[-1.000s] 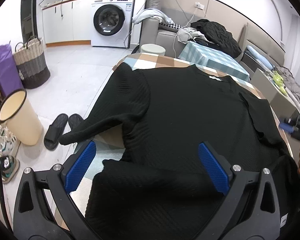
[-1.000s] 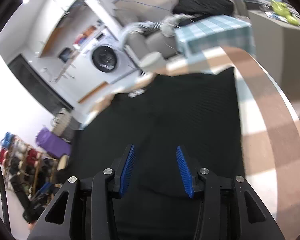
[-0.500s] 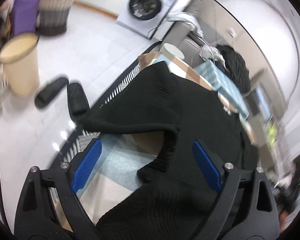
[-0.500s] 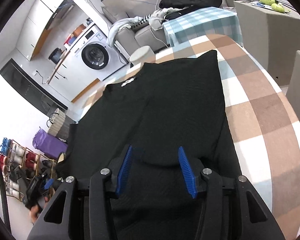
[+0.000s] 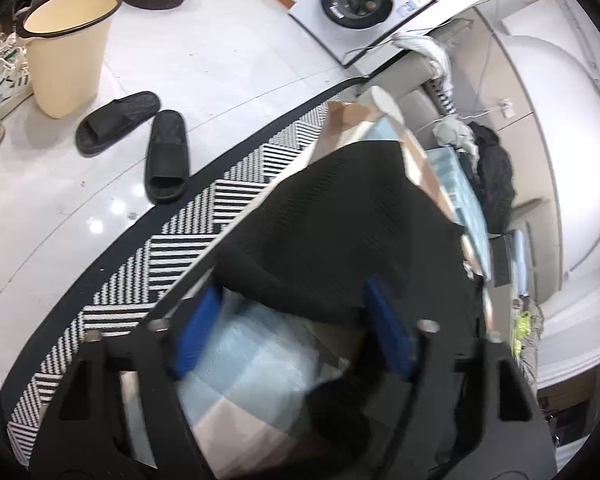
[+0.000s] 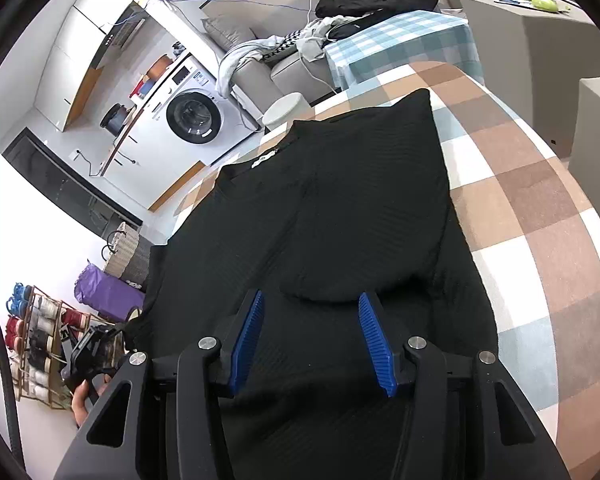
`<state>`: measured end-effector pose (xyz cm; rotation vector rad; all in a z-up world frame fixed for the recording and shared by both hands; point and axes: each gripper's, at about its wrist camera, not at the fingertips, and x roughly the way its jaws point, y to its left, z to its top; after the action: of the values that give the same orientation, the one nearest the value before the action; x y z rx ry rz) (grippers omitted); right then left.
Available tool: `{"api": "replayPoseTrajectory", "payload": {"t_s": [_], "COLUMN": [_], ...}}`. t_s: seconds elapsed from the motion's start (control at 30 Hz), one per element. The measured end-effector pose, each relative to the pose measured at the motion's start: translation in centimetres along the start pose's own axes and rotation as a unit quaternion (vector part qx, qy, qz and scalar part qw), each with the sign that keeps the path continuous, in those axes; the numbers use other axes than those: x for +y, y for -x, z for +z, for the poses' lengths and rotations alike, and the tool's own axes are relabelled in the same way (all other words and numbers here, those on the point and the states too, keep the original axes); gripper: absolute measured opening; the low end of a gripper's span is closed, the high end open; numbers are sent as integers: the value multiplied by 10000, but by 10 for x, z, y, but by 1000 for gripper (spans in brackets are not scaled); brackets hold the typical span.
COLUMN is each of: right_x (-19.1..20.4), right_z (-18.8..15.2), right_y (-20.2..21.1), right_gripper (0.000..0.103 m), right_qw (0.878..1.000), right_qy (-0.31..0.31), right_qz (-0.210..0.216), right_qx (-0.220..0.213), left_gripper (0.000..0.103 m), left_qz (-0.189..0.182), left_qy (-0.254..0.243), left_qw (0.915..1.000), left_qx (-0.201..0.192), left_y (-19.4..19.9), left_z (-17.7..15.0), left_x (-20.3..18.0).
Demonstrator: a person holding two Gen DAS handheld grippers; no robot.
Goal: Fold small clothes
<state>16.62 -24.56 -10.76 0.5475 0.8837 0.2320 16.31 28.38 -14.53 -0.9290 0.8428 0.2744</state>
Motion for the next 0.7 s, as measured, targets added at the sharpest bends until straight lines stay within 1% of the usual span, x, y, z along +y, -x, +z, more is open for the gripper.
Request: {"api": "replayPoseTrajectory", "payload": {"t_s": [0.03,0.07,0.1,0.13,0.17,0.2,0.27,0.3,0.37,0.4,0.5,0.53,0.57,0.6,0.67,0.7], "right_x": [0,-1,-3,-4,-6,-7,-10,-11,-13,-14,-16,-16,-17,-17,-18,-18], "right_z": [0,0,-1,-1,-1,-2,-4,-5,-7,-8,-10,-10,-11,-11,-12,-12], "right_y": [0,2,2,2,3,3,3,3,4,4,7,8,10,11,13,14], "right_gripper": [51,51,51,51,51,51,51,51,51,51,51,51,51,51,51,51], "right_qw": [10000,10000,10000,10000,9999,9999,9998,9998,9997,9997,9996,9996,9996,9995,9996,9996], "right_qy": [-8,-21,-41,-66,-98,-114,-143,-174,-207,-219,-243,-253,-262,-262,-228,-225], "right_qz": [-21,-39,-50,-58,-66,-81,-118,-123,-111,-113,-117,-116,-120,-132,-164,-185], "right_qx": [-12,-27,-39,-42,-49,-50,-54,-52,-51,-57,-53,-60,-73,-75,-66,-64], "left_gripper": [43,37,23,13,11,5,5,4,4,4,4,4,4,4,4,4], "left_qz": [40,124,194,258,261,222,293,353,534,569,444,207,47,-120,-580,-770], "left_qy": [-2,-21,-30,-16,12,28,-114,-239,-752,-928,-1735,-2091,-2283,-2607,-3407,-3815], "left_qw": [10000,9999,9998,9997,9996,9996,9984,9973,9906,9876,9710,9629,9575,9490,9247,9113], "left_qx": [46,67,60,18,-44,-162,-471,-604,-1015,-1136,-1585,-1693,-1760,-1769,-1599,-1342], "left_y": [-6,-11,-14,-17,-17,-16,-7,0,13,17,31,35,38,39,37,30], "left_z": [3,5,8,9,11,12,14,12,14,13,8,2,-4,-15,-47,-64], "left_x": [-1,0,0,2,4,6,2,-4,-30,-41,-94,-118,-137,-158,-199,-218]}}
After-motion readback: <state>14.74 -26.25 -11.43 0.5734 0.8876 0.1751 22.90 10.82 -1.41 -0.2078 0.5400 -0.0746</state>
